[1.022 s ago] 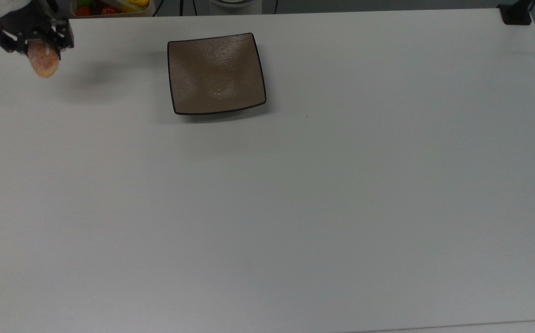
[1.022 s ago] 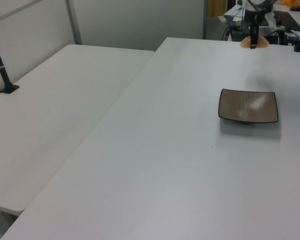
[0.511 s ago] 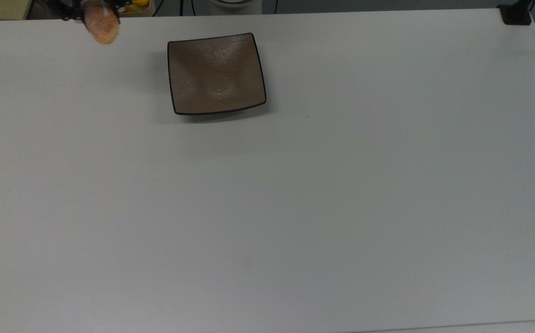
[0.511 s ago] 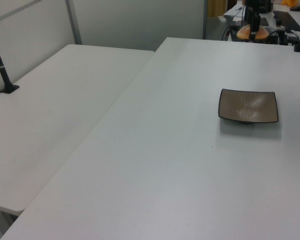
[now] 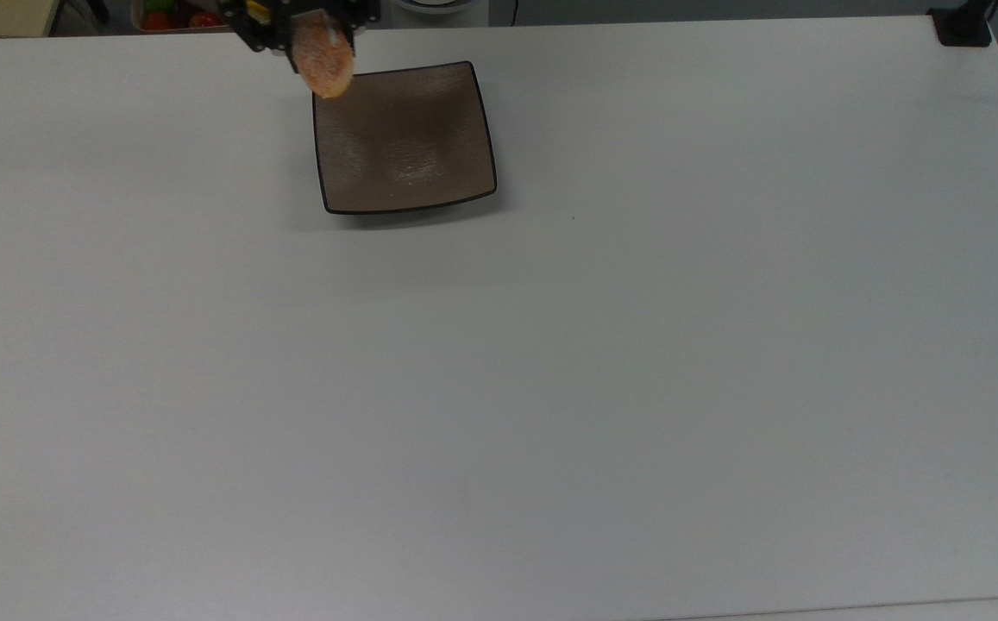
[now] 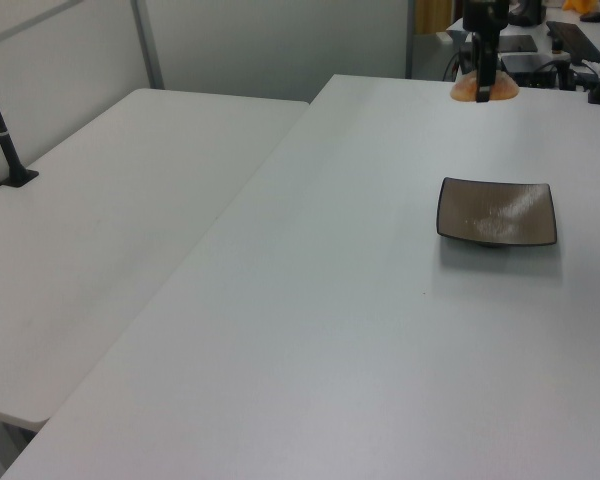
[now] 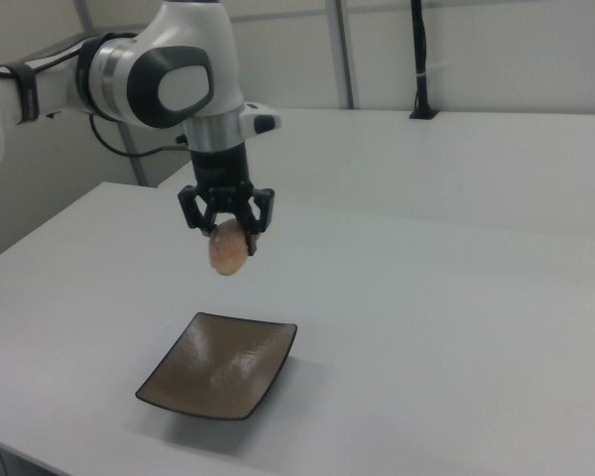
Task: Bread is placed on a ceramic plate
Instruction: 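Lift the bread roll and carry it over the brown plate, then lower the bread roll onto the plate and open the gripper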
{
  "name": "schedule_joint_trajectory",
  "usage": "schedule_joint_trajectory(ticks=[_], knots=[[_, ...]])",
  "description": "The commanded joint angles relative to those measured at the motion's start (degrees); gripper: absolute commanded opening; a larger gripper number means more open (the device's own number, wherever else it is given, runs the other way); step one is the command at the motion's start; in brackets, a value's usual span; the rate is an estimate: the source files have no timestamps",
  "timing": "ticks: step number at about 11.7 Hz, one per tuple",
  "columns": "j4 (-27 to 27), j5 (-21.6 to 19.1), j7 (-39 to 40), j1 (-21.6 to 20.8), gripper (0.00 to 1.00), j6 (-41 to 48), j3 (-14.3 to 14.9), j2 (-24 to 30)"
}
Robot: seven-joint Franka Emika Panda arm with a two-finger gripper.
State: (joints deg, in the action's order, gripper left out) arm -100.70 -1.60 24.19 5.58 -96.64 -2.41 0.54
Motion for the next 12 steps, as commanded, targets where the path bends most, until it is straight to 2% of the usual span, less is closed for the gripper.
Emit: schedule_joint_trajectory(ticks=[1, 5, 8, 12], knots=[[-4.1, -0.5, -4.9, -4.1, 0.55, 1.0, 0.3, 1.1], [-11.3, -0.5, -5.1, -6.9, 0.57, -1.3, 0.3, 1.0], [-17.3, -0.2, -9.3, -8.3, 0.59, -8.0, 0.3, 0.1], [-24.4, 0.1, -10.8, -8.7, 0.61, -18.1, 0.3, -0.5]])
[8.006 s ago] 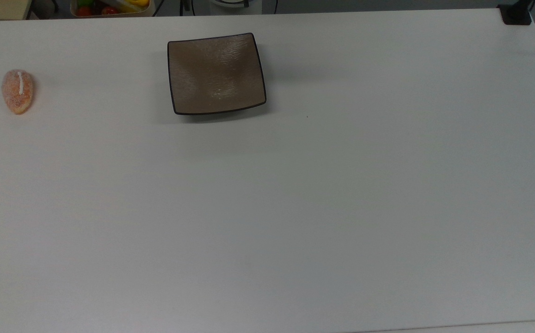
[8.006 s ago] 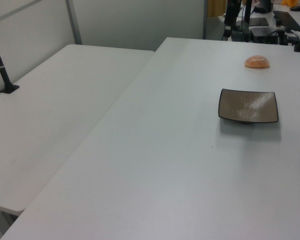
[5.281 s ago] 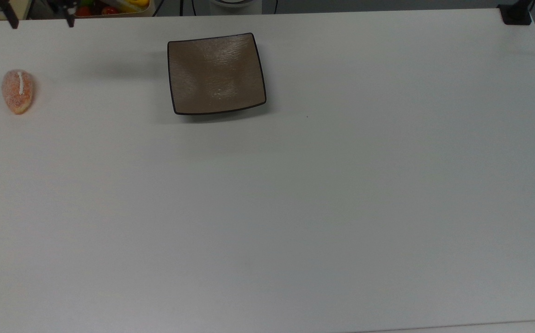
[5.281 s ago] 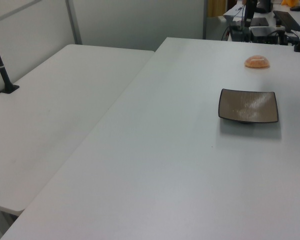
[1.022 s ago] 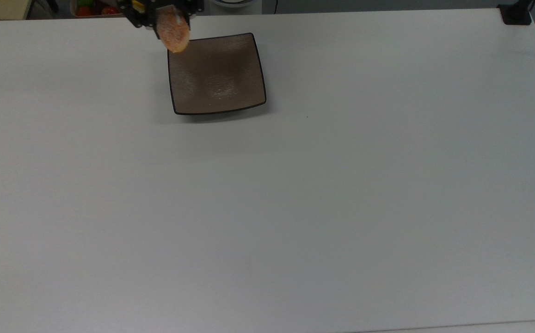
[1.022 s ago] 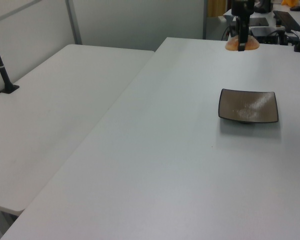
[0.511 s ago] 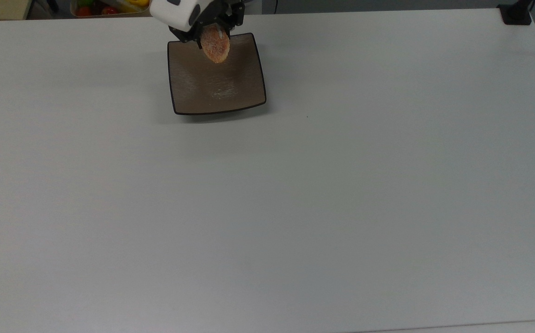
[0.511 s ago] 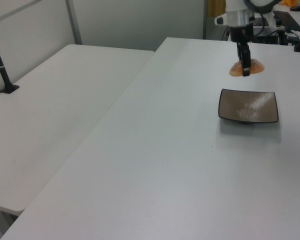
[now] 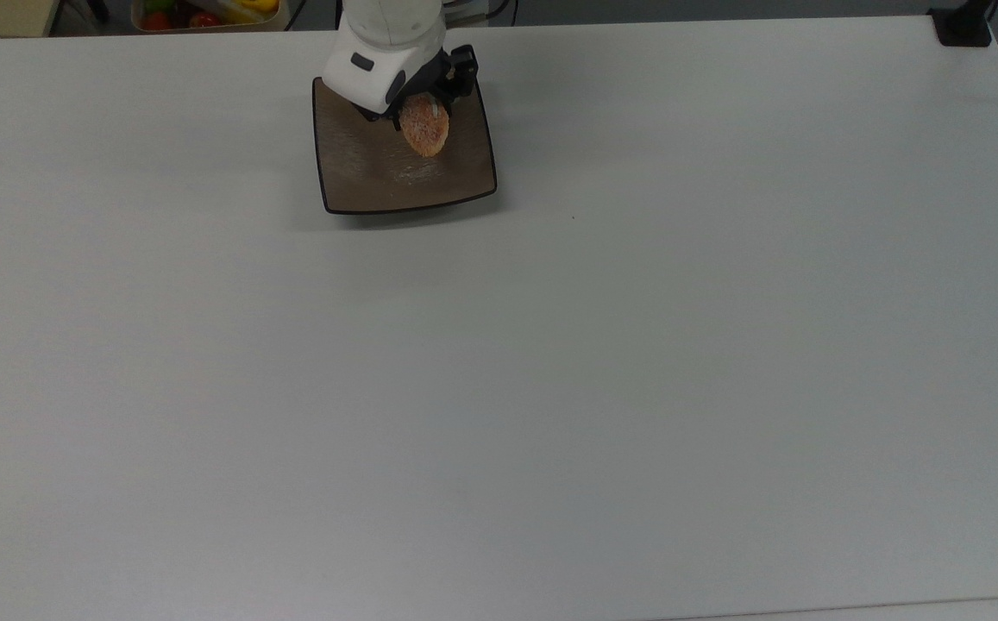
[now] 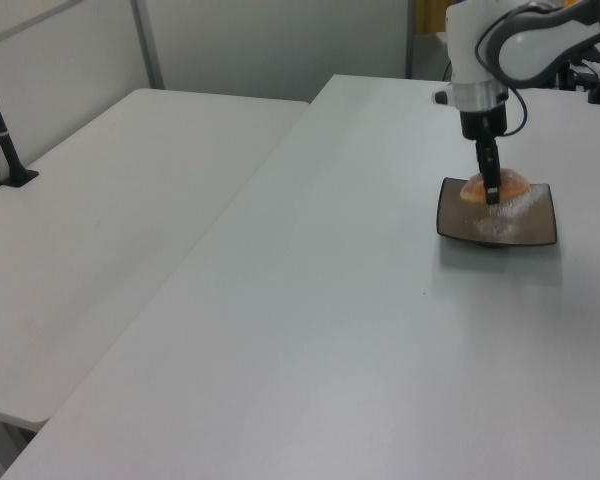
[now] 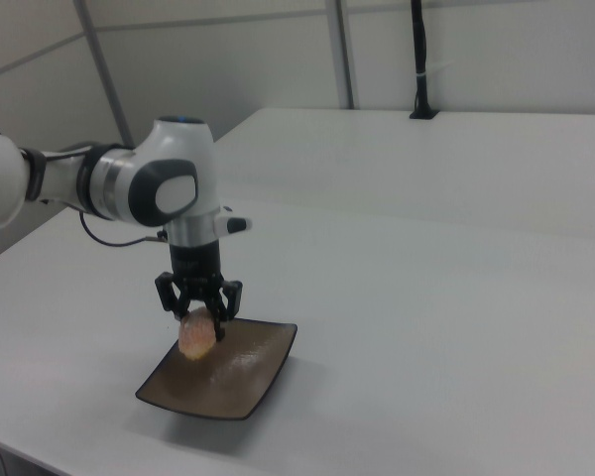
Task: Bread is placed on a ceramic plate
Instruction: 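Lower the bread roll onto the plate and open the gripper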
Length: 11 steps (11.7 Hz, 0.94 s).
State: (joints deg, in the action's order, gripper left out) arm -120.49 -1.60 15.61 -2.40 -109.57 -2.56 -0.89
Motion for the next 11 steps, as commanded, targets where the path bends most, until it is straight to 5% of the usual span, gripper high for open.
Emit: schedule_joint_trajectory(ticks=[1, 4, 7, 9, 11], knots=[[-6.1, 0.3, -2.4, -0.8, 0.61, -8.2, 0.4, 0.2], [-8.6, 1.6, -2.6, -0.8, 0.65, -12.7, 0.4, -0.9], [-8.2, 1.7, -3.6, -0.3, 1.00, -12.2, 0.4, -0.5], [-6.9, 1.7, -5.8, -0.2, 1.00, -9.8, 0.4, 0.4], [-0.1, 1.7, -7.2, -0.3, 1.00, -1.7, 0.4, 1.0]])
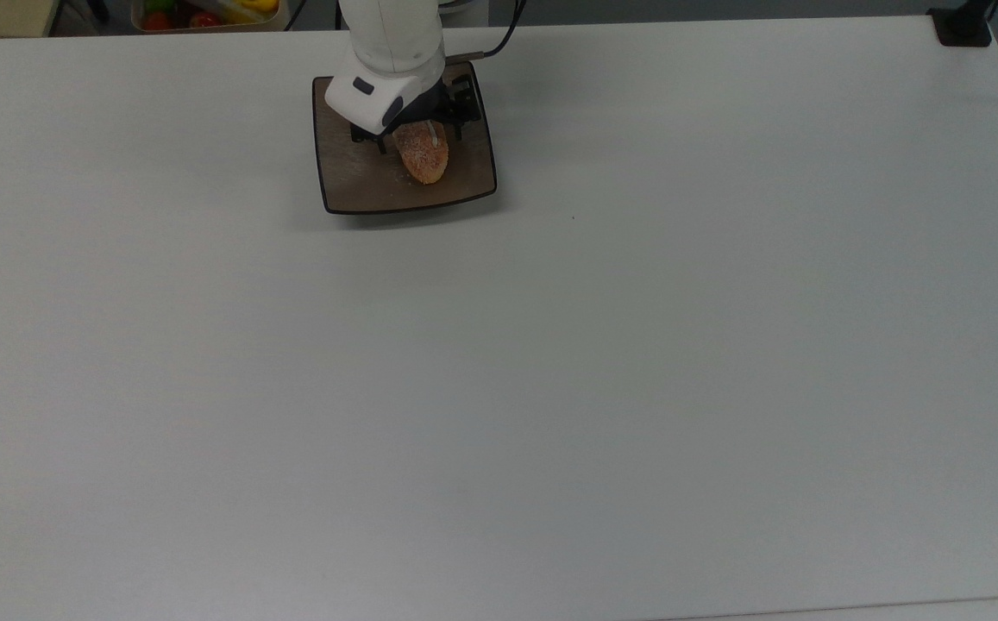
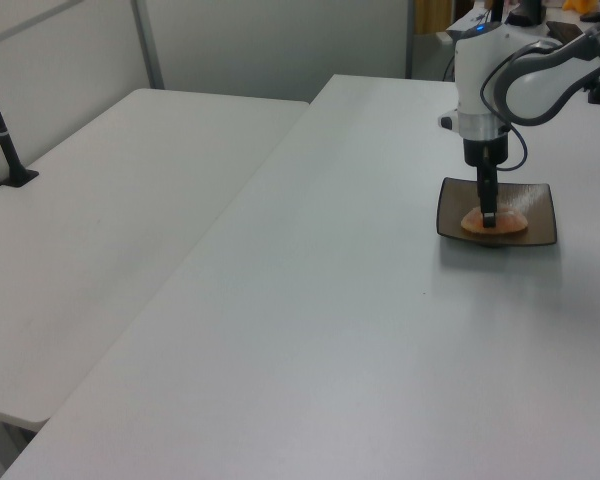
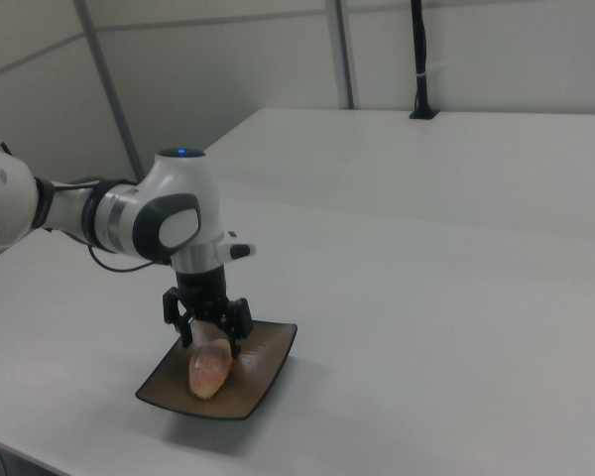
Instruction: Bread is placed on a ceramic plate
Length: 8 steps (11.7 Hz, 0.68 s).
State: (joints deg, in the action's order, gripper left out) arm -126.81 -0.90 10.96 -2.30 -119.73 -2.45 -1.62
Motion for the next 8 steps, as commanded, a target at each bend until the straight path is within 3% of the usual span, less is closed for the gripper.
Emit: schedule_joint_trajectory(ticks=[1, 3, 8], knots=[[10.8, 1.1, -2.6, -0.3, 1.00, 14.1, 0.3, 1.7], [20.5, 1.0, -2.7, 0.2, 1.00, 23.4, 0.4, 1.7], [34.7, 0.4, -3.7, 0.2, 1.00, 33.0, 1.0, 2.0]])
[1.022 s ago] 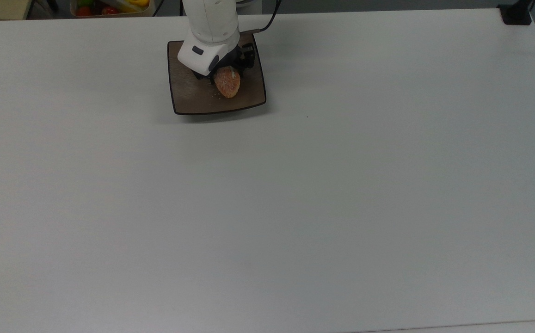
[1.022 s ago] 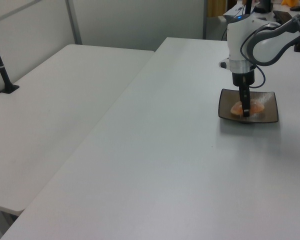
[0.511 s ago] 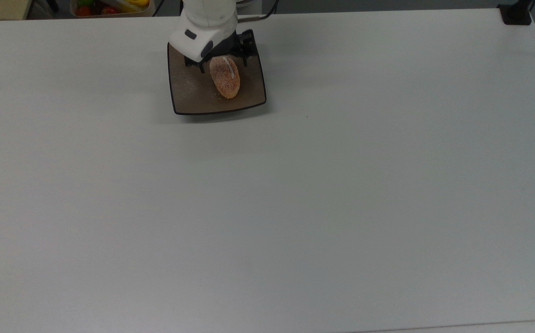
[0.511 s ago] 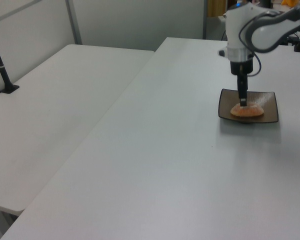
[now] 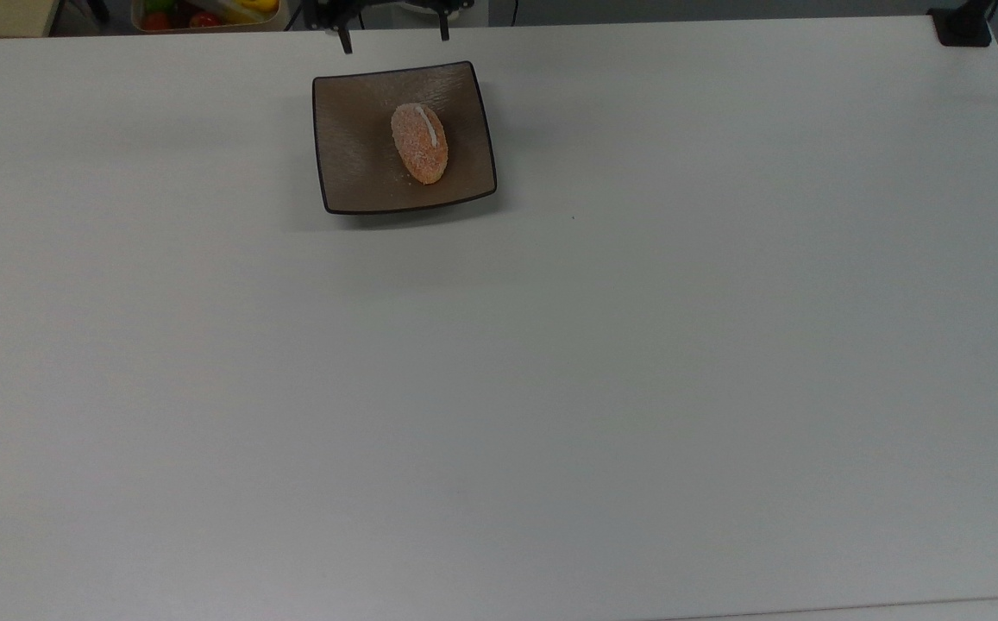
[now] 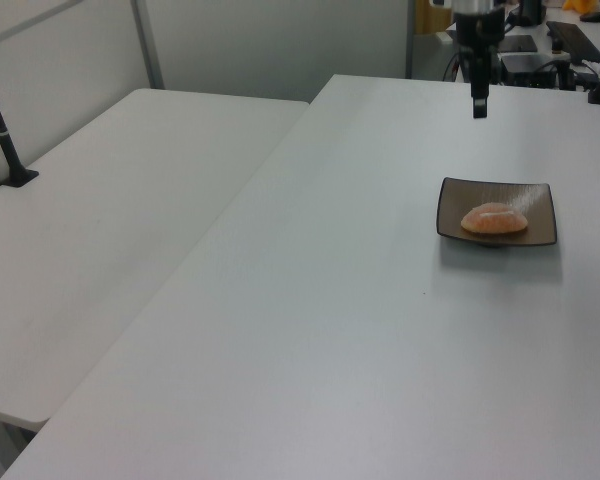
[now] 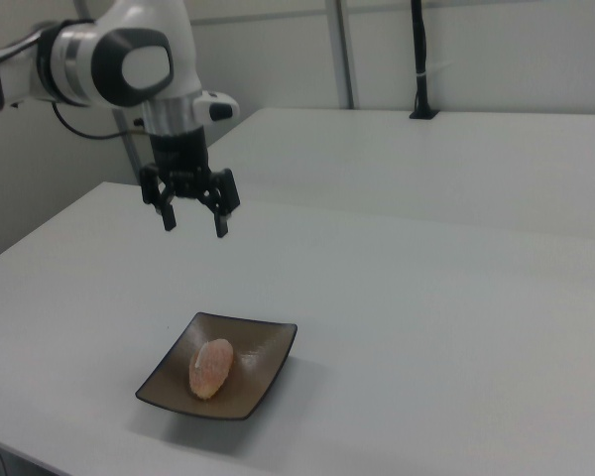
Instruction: Bread is placed on a ceramic plate
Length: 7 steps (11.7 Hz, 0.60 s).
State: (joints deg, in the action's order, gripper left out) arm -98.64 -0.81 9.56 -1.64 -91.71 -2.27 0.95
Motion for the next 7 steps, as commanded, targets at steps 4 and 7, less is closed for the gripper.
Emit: schedule_joint_trajectory(ticks=[4, 7], knots=[[8.6, -0.4, -17.9, -1.2, 1.00, 0.3, 0.9, -0.6], [5.7, -4.3, -16.5, -1.5, 1.00, -9.8, 1.4, -0.8]])
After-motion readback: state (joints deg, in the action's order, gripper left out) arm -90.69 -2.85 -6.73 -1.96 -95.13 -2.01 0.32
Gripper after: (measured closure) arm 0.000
